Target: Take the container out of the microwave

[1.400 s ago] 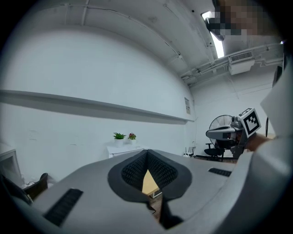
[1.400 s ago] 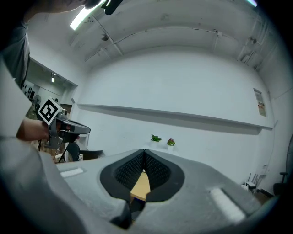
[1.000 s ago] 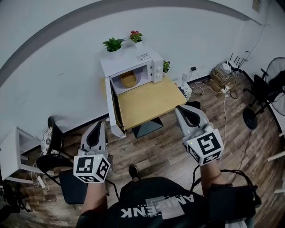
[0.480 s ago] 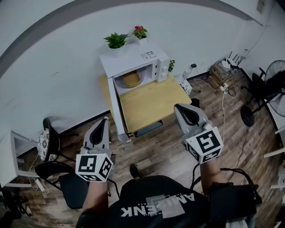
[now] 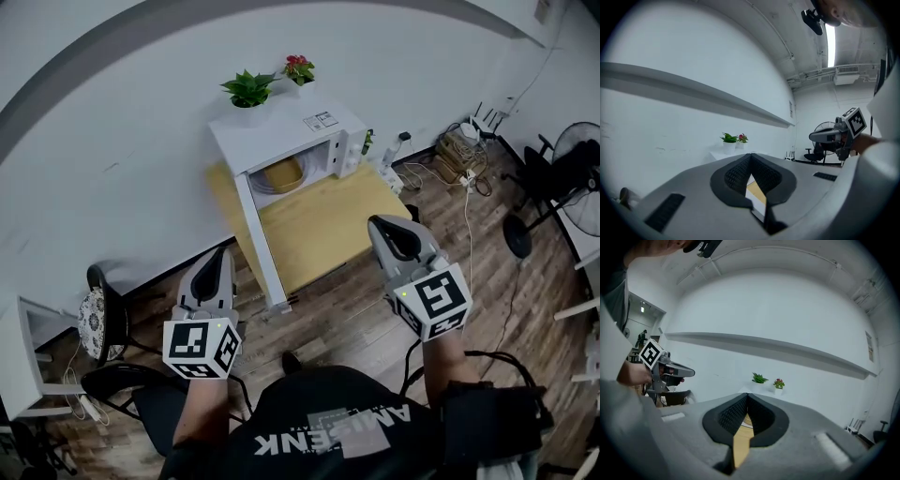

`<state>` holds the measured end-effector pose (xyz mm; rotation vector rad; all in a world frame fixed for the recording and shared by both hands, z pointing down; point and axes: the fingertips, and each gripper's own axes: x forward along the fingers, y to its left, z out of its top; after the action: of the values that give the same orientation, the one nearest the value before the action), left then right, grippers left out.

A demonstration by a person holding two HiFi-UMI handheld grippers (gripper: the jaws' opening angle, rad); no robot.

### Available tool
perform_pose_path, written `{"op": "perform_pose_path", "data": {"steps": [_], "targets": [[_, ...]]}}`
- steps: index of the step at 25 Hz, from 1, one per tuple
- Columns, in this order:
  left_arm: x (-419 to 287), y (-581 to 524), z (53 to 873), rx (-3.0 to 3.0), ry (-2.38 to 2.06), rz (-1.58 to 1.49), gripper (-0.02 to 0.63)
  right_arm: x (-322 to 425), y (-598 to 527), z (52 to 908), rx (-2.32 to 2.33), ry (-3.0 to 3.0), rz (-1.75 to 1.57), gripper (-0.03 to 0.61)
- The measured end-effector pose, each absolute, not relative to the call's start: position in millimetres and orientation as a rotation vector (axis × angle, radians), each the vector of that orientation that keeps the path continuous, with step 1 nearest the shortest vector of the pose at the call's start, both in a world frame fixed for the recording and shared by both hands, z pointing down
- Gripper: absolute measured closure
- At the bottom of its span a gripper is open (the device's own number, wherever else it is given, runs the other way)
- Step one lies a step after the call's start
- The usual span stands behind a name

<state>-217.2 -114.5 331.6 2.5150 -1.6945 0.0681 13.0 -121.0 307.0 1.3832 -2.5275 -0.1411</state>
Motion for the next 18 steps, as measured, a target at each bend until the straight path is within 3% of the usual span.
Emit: {"op": "perform_pose_path", "data": {"steps": [18], "targets": [[-236,-171,337,2.451,-1.734,0.058,0.612,-25,-219,303,1.218,-2.603,-0.213,0.572]]}}
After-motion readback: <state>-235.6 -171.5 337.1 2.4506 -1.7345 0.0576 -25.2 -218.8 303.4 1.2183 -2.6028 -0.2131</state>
